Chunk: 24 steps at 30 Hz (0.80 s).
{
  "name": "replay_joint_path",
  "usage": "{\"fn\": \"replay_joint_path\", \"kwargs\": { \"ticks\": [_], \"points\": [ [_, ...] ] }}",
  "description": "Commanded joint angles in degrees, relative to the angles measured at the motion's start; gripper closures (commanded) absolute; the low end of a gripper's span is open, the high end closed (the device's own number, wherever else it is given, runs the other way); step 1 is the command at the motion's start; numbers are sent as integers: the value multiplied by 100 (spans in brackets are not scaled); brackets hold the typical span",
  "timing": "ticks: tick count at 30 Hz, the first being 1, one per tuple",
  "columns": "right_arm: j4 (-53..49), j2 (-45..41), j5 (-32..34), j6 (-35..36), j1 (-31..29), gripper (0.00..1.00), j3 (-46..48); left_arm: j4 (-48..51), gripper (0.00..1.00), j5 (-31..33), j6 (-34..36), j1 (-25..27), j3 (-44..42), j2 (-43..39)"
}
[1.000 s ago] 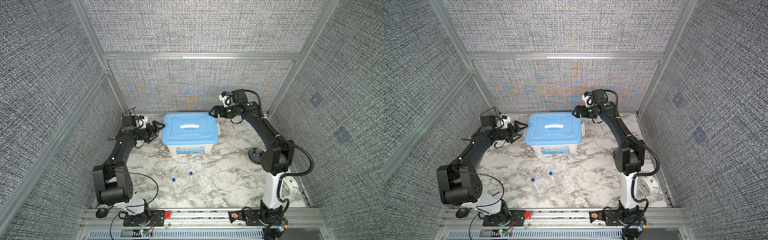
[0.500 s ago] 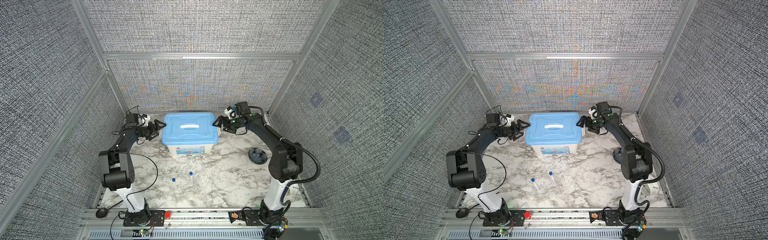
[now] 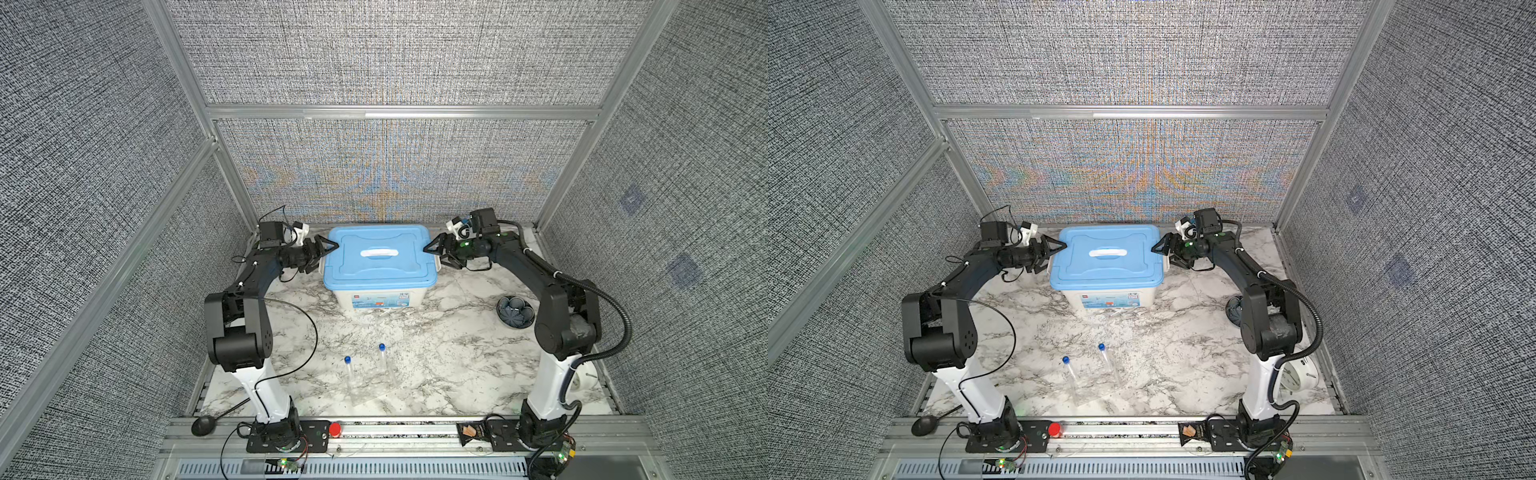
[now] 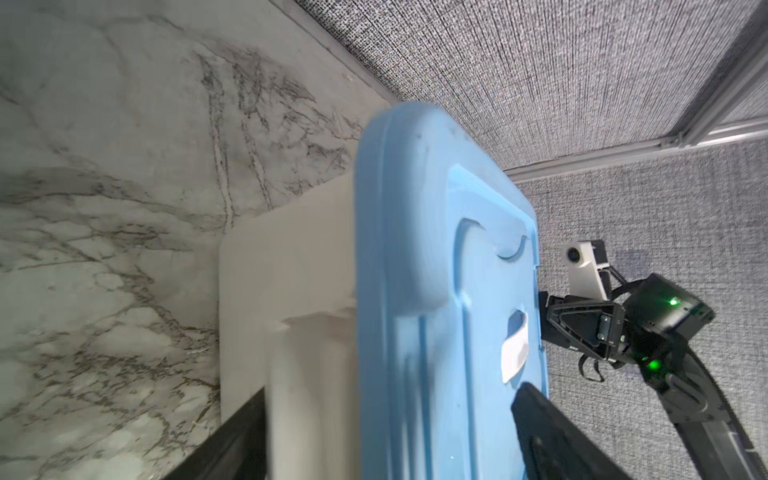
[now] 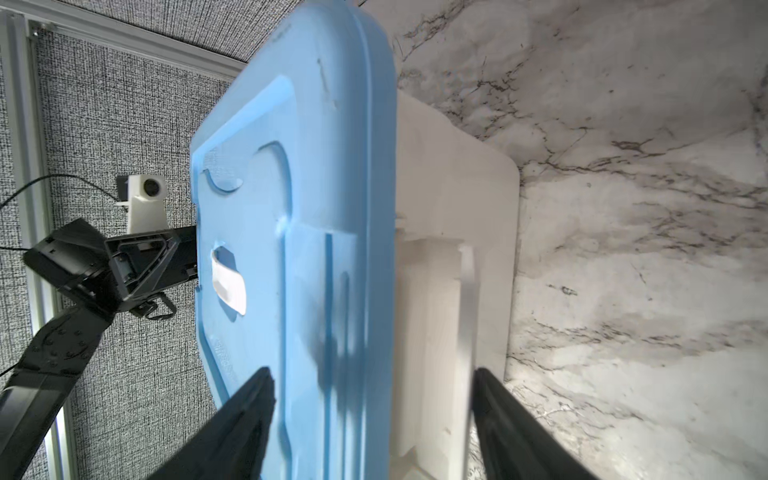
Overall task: Organize the chemistry lab equipment
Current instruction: 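Press the lid edges down onto the bin with both grippers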
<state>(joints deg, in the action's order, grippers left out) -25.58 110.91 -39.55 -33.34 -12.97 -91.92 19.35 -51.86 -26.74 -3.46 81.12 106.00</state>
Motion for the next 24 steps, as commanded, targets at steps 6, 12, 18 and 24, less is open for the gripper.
{"fn": "replay_joint_path", "kwargs": {
  "ticks": [6, 12, 18, 24],
  "points": [
    [-474, -70, 472, 273, -143, 40, -320, 1462, 18, 777, 1262, 363, 599, 13],
    [-1082, -79, 967, 598, -257, 41, -631, 1804, 22, 1198, 1463, 496, 809, 83],
    [-1376, -114, 1166, 618, -295, 41, -689, 1912, 26, 1686, 1435, 506, 929, 72],
    [-1493, -197, 1239, 704, -304, 41, -658, 1845, 27, 1721, 1331, 522, 945, -4]
  ]
}}
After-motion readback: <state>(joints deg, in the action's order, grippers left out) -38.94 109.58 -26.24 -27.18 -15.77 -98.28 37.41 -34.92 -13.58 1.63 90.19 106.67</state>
